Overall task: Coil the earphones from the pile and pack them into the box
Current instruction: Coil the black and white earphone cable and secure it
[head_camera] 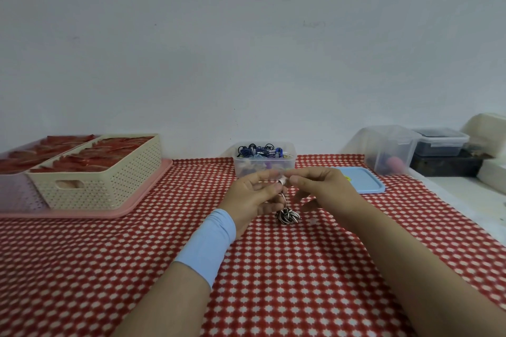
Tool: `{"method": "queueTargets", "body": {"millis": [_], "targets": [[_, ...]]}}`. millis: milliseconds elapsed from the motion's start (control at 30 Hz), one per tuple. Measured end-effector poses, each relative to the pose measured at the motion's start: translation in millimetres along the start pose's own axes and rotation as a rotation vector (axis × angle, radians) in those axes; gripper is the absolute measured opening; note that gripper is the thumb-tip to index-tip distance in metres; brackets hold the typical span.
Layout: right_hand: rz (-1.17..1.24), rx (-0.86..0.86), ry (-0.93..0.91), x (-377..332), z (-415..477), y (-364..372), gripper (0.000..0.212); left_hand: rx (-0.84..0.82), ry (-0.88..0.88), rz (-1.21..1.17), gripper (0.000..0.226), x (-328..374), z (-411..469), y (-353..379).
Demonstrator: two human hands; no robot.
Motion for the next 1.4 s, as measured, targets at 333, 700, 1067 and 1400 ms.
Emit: {"method": "queueTargets", "body": {"millis": [333,700,1067,1400], "targets": [[-0.431,-0.192,0.029,9.3,1.4,3.6,0.026,0.074,0.038,-0.028,0.024,7.1,2.7,-14.0],[-0.794,-0.262,-0.093,11.2,4.8,9.8,0.025,0.122,0.088,0.049,0.025,9.7,4.2,-17.5],[-0.996,-0.314,0.107,12.6,1.9,-14.3,0.008,0.041,-0.066,0.809,0.015,33.4,-11.3,-39.9],[-0.965,-0.237,-0.031,13.3,7.6,-6.0,0.009,0.183,-0.067,1.317,0.022,35.7,-5.8,-39.5]]}}
Point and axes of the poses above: each hand's wrist, its own z-axis towards the middle knuckle, its own y-axis out of the palm, x = y × z, the point moved 4 cm from there along z, towards the middle knuckle, and after that the axes turned 13 degrees about -z, right-handed, at the moved point
